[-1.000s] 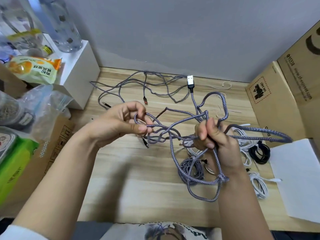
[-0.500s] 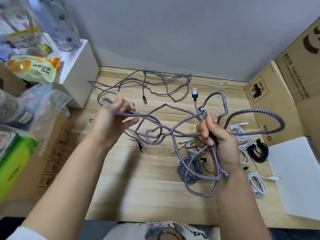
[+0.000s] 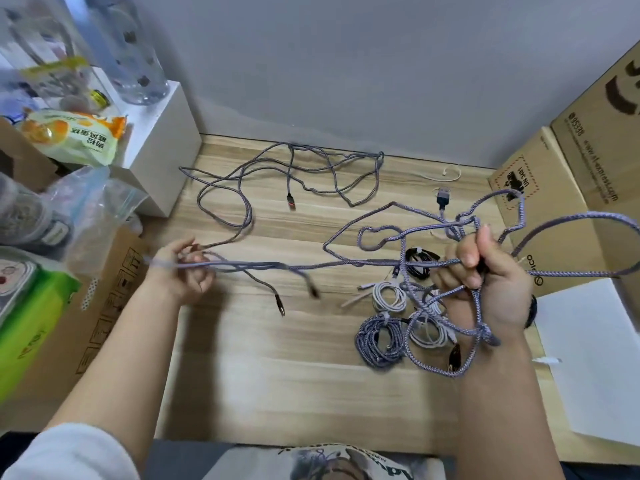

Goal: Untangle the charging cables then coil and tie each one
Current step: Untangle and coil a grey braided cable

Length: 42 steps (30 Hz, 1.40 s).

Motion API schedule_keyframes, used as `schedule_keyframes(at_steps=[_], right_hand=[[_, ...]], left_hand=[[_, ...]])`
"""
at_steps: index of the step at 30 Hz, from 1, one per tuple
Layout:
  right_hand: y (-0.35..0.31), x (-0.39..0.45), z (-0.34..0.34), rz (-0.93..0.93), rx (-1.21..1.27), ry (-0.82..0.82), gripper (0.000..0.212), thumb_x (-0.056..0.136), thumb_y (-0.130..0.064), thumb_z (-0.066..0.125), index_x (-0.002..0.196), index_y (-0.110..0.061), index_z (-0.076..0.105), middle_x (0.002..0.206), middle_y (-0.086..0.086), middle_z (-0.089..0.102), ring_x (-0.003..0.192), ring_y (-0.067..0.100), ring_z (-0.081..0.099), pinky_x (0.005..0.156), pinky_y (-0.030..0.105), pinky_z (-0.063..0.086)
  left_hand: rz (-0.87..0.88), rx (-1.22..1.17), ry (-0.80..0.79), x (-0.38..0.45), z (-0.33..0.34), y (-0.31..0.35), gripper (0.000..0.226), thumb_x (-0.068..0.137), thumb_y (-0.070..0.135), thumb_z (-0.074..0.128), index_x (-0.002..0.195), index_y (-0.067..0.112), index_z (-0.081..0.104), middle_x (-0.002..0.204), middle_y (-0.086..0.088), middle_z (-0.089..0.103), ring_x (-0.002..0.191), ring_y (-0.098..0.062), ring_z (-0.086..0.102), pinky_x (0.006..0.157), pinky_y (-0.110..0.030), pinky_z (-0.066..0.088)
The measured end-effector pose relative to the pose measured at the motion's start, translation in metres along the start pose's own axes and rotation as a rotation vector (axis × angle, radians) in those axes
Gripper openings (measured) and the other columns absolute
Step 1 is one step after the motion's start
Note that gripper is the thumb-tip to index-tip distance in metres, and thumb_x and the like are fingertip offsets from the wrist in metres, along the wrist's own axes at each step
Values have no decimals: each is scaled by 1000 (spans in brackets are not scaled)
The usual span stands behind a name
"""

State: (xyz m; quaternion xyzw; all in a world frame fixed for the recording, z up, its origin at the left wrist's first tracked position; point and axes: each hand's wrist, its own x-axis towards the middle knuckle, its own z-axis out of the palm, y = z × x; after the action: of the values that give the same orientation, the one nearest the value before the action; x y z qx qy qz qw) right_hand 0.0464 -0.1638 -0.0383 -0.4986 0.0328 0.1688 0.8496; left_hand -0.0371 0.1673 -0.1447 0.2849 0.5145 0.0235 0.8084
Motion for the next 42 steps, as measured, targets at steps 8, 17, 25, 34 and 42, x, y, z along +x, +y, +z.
schedule_keyframes(at_steps=[8, 17, 25, 34, 42], right_hand=[[-4, -2, 7, -26, 48, 63, 41, 84, -33, 45, 45, -19, 47, 37, -7, 26, 35, 7, 18, 40, 20, 22], [8, -3, 16, -4, 32, -75, 38, 76, -44, 59, 49, -20, 51, 38, -9, 27, 38, 7, 19, 46, 25, 18], [20, -10, 34, -78, -63, -248, 39, 68, -55, 71, 53, -21, 59, 43, -12, 36, 40, 4, 26, 49, 28, 15], [25, -18, 46, -99, -249, -212, 36, 73, -48, 56, 83, -15, 67, 54, -10, 54, 45, -1, 36, 46, 8, 31], [13, -8, 24, -125, -359, 5, 31, 71, -44, 61, 90, -20, 69, 69, 0, 64, 53, 9, 39, 39, 11, 24]], left_hand=[[166, 939, 54, -8, 3, -21, 30, 93, 23, 57, 66, 11, 51, 44, -2, 50, 37, -13, 46, 40, -13, 38], [79, 1969, -78, -79, 46, -4, 35, 94, 33, 53, 103, -1, 61, 97, -9, 68, 65, -26, 66, 56, -26, 46], [400, 1027, -686, -154, 95, -22, 41, 86, 50, 54, 81, 13, 70, 73, -2, 70, 61, -11, 61, 53, -19, 43], [154, 41, -722, -131, 106, -38, 8, 79, 21, 45, 78, 13, 48, 51, 7, 43, 34, 0, 35, 32, -9, 26], [358, 96, -384, -76, 61, 13, 10, 86, 30, 47, 83, 25, 56, 35, 8, 22, 34, -6, 4, 35, -16, 5]])
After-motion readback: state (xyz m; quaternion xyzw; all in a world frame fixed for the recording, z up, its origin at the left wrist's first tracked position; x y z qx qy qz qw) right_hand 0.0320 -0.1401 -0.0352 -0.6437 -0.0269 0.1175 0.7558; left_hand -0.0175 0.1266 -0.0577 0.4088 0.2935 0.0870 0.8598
